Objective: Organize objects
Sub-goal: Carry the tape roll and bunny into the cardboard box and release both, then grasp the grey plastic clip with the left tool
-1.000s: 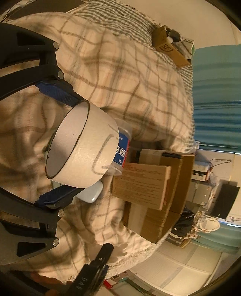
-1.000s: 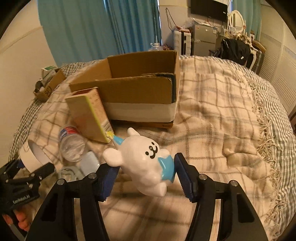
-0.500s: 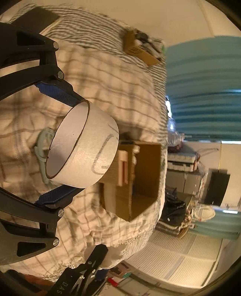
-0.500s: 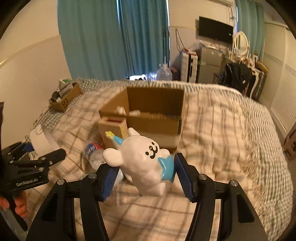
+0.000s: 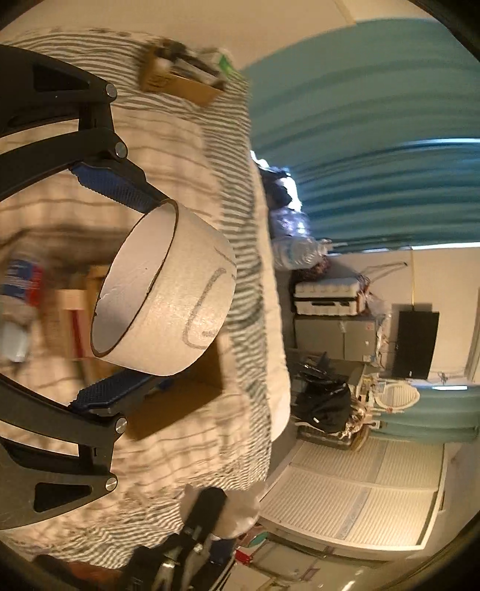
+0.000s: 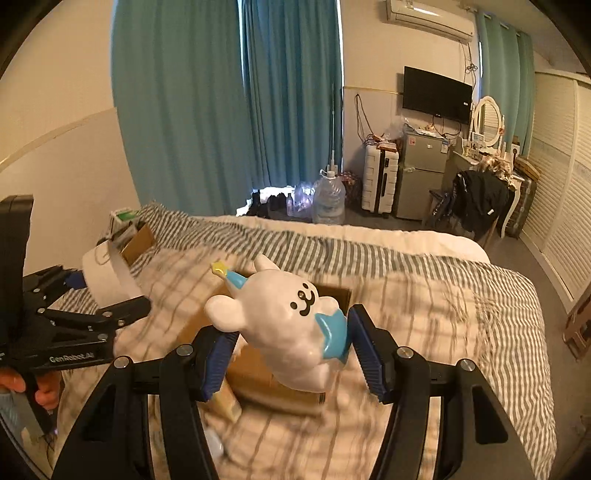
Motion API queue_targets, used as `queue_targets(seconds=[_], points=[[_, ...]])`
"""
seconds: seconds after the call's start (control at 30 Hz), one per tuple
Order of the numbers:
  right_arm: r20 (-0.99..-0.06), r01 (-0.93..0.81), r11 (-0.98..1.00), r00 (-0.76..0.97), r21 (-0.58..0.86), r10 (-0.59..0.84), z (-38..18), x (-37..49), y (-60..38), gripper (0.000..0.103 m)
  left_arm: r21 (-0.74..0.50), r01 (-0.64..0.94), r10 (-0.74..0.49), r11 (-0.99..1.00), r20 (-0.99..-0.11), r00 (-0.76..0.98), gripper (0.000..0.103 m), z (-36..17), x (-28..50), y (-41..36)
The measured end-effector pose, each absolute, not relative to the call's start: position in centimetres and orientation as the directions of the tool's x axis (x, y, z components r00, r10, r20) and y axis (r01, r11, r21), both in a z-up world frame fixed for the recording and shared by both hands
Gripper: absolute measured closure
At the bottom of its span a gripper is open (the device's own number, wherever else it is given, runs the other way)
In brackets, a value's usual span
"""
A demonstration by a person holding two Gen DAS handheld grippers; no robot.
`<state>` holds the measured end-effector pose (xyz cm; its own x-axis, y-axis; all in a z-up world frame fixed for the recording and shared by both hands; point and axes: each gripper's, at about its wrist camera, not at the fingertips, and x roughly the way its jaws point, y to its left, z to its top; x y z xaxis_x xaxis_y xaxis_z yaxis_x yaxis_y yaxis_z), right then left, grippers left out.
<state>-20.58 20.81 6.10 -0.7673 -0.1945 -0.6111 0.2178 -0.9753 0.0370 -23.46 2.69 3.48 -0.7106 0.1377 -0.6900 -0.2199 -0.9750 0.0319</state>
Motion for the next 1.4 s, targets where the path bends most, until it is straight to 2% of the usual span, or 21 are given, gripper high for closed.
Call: queue_targets(seconds=[0.1, 0.23, 0.43, 0.53, 0.57, 0.6, 0.73, 0.93, 1.1, 1.27, 1.4], points=[[-0.628, 0.193, -0.980, -0.756, 0.054, -0.184, 4.6, -23.9, 21.1, 0.044, 0.046, -0.241, 0.141, -0.969, -0.700, -0.700, 0.019, 1.8, -27.0, 4.6], [-0.669, 0.169, -0.983, -0.724, 0.065, -0.168, 1.7, -27.6, 21.4, 0.044, 0.036, -0.262, 0.143, -0.964, -0.764, -0.630, 0.019, -2.5, -30.8, 7.0], [-0.701, 0.164, -0.982, -0.690, 0.092, -0.181, -1.9, -29.7, 21.9, 0.044, 0.028, -0.296, 0.158, -0.955, -0.796, -0.585, 0.019, -6.5, -32.5, 8.3], [-0.697, 0.153, -0.981, -0.691, 0.117, -0.191, -2.4, -29.7, 22.3, 0.043, 0.020, -0.306, 0.168, -0.952, -0.801, -0.575, 0.016, -7.0, -32.2, 8.1], [-0.694, 0.145, -0.982, -0.695, 0.119, -0.187, -2.3, -29.5, 22.5, 0.040, 0.025, -0.309, 0.166, -0.951, -0.802, -0.574, 0.013, -6.8, -31.9, 8.1], [-0.686, 0.135, -0.984, -0.706, 0.116, -0.177, -1.9, -29.2, 22.8, 0.029, 0.033, -0.309, 0.160, -0.951, -0.800, -0.578, 0.009, -6.6, -31.6, 8.1], [-0.636, 0.106, -0.988, -0.756, 0.113, -0.154, 1.4, -27.1, 23.9, 0.018, 0.043, -0.304, 0.159, -0.952, -0.778, -0.608, 0.004, -4.0, -29.8, 7.7], [-0.586, 0.092, -0.994, -0.803, 0.066, -0.113, 7.1, -21.5, 24.3, 0.017, 0.035, -0.261, 0.154, -0.965, -0.728, -0.668, 0.003, 1.7, -25.3, 5.6], [-0.569, 0.094, -0.994, -0.815, 0.054, -0.108, 9.2, -16.7, 23.6, 0.017, 0.040, -0.207, 0.125, -0.977, -0.683, -0.720, 0.002, 4.6, -20.2, 2.7], [-0.575, 0.114, -0.993, -0.814, -0.023, -0.080, 6.7, -11.2, 21.0, 0.017, 0.033, -0.146, 0.086, -0.989, -0.674, -0.734, 0.000, 3.4, -15.7, 0.0], [-0.612, 0.150, -0.989, -0.783, -0.008, -0.114, 2.1, -8.7, 19.6, 0.017, 0.091, -0.090, 0.003, -0.992, -0.682, -0.731, 0.000, -0.7, -12.2, -1.8]])
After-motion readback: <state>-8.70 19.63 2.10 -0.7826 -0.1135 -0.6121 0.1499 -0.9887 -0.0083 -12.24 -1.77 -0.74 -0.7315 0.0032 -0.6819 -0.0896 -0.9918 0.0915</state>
